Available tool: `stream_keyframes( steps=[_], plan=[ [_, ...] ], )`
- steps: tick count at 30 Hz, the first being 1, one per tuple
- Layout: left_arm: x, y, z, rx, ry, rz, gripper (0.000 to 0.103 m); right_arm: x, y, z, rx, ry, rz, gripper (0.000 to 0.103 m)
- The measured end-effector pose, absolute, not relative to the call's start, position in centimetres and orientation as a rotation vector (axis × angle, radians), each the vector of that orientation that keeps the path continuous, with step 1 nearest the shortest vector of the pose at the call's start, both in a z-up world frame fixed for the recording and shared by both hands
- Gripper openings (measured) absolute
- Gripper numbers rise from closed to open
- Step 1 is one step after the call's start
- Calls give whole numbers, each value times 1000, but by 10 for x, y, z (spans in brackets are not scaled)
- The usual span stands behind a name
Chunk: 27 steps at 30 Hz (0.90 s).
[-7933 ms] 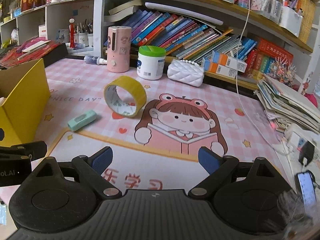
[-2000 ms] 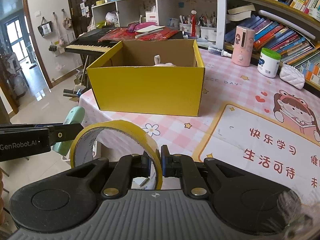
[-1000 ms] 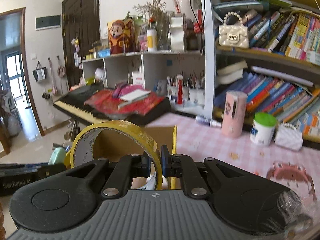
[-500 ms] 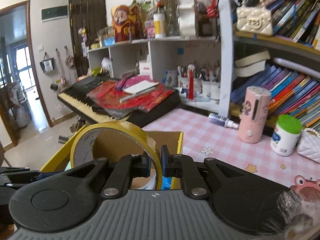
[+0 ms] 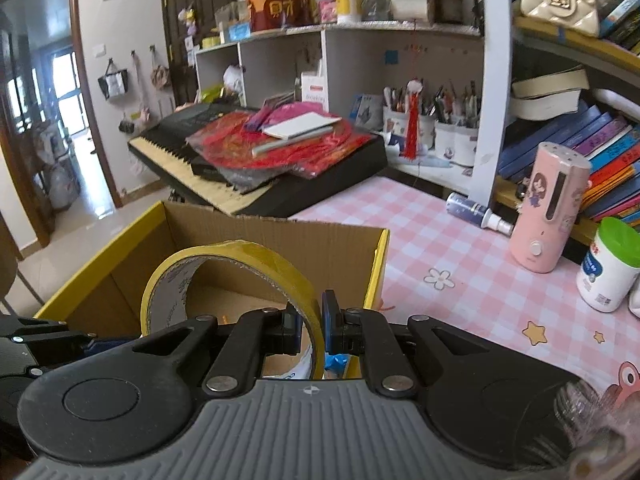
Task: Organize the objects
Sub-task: 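Lower the eraser and tape roll into the yellow box and open both tools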
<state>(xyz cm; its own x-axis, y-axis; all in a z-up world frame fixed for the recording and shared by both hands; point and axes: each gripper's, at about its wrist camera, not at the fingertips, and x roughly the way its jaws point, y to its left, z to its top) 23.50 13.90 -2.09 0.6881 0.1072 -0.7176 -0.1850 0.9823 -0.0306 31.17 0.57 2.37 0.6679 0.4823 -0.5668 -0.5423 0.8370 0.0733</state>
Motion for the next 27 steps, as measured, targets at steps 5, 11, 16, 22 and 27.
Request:
stream_keyframes(
  steps=[5, 11, 16, 22, 27],
  plan=[
    [239, 137, -25, -102, 809, 179, 23, 320, 10, 19, -127, 615, 599, 10],
    [241, 137, -31, -104, 830, 196, 23, 326, 16, 17, -130, 616, 628, 10],
    [241, 136, -31, -98, 825, 205, 23, 330, 17, 13, -122, 630, 633, 10],
    [240, 134, -30, -89, 820, 215, 26, 334, 15, 9, -113, 651, 627, 10],
    [236, 132, -23, -75, 787, 216, 31, 335, 15, 9, -107, 647, 629, 10]
  ],
)
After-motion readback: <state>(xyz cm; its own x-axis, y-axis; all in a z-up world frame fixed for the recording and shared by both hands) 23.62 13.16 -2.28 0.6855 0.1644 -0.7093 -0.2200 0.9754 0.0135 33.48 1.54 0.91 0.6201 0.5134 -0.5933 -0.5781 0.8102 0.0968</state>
